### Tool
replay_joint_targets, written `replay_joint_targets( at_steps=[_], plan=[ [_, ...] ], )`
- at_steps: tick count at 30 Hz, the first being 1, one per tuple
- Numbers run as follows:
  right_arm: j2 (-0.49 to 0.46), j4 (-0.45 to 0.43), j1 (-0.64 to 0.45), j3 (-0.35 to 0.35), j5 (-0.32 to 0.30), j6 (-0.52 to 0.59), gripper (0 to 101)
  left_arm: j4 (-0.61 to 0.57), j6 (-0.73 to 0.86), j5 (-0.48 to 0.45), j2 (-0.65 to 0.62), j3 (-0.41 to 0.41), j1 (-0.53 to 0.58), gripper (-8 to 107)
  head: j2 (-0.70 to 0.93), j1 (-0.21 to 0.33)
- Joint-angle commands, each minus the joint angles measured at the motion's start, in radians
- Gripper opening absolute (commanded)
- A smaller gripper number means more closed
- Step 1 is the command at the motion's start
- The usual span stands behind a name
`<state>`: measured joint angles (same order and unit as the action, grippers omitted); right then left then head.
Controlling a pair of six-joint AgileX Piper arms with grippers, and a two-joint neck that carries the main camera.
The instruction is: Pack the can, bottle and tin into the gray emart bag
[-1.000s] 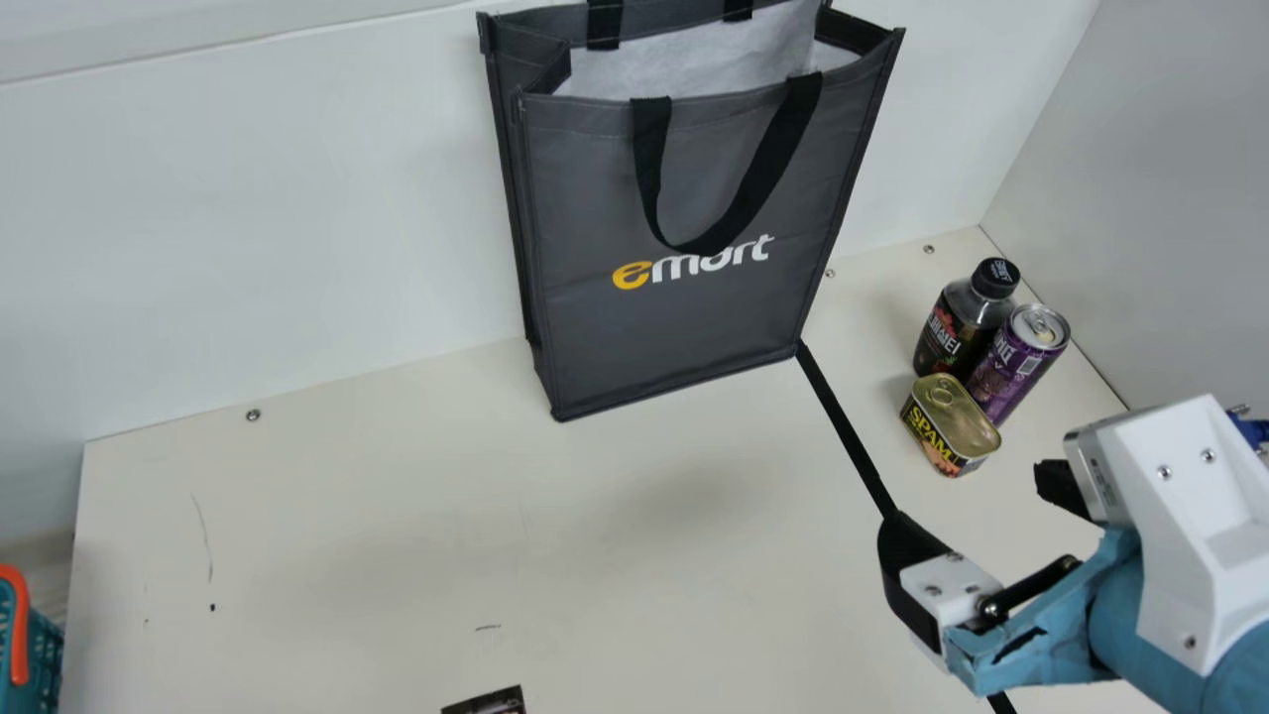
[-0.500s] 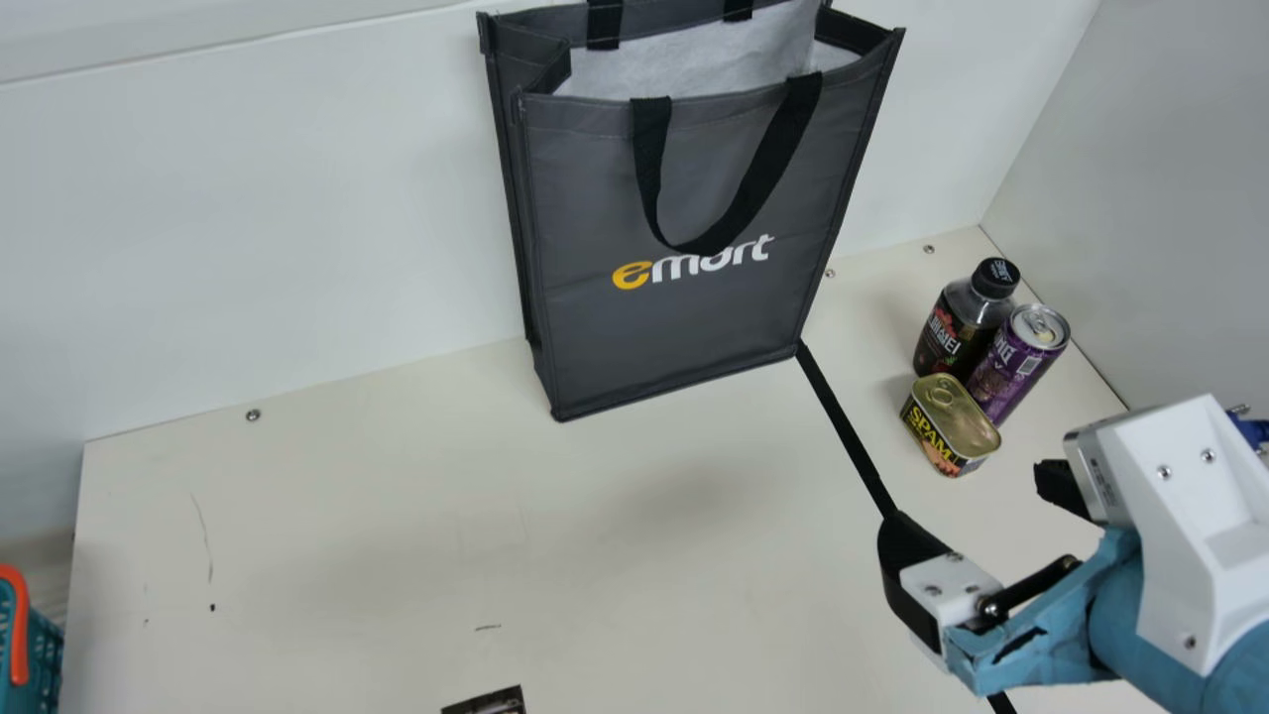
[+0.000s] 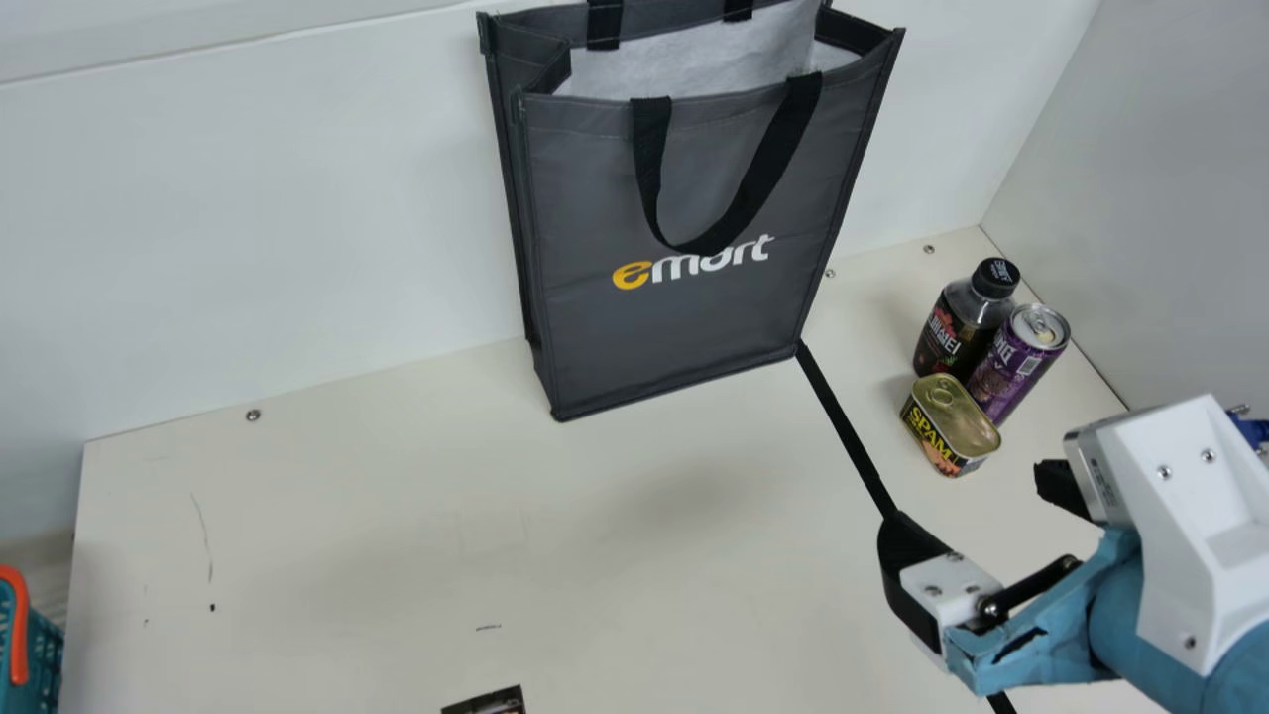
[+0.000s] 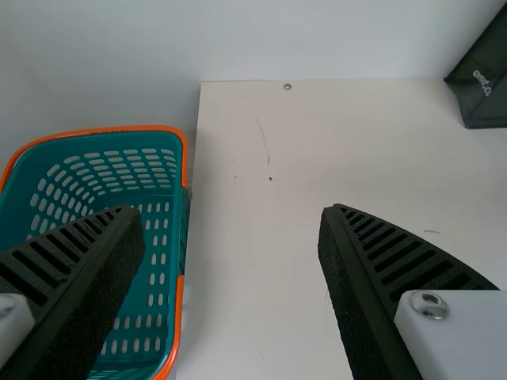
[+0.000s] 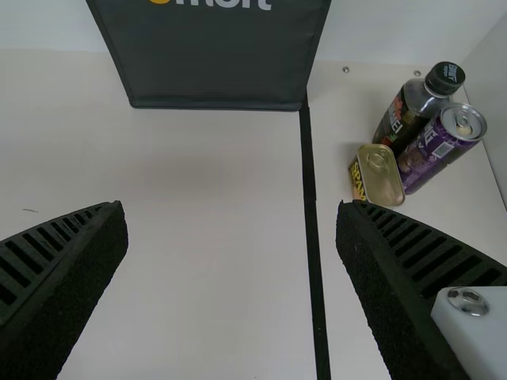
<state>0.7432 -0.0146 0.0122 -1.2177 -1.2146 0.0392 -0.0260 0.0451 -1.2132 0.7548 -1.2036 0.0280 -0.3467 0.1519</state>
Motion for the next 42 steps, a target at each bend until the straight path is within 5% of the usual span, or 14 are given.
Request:
replay_joint_targets(
  at_steps=[1,14,42],
  plan=[
    [0.003,-0.003,0.003,-0.003,0.001,-0.002,91,0.0,0.0,0.0,0.0,0.0,0.0,90,-0.002,0.023],
    [0.065,-0.036,0.032,-0.09,0.017,0.004,91,0.0,0.0,0.0,0.0,0.0,0.0,90,-0.002,0.023],
    [0.286,-0.104,0.103,-0.404,0.021,0.082,91,0.0,0.0,0.0,0.0,0.0,0.0,90,-0.002,0.023]
  ],
)
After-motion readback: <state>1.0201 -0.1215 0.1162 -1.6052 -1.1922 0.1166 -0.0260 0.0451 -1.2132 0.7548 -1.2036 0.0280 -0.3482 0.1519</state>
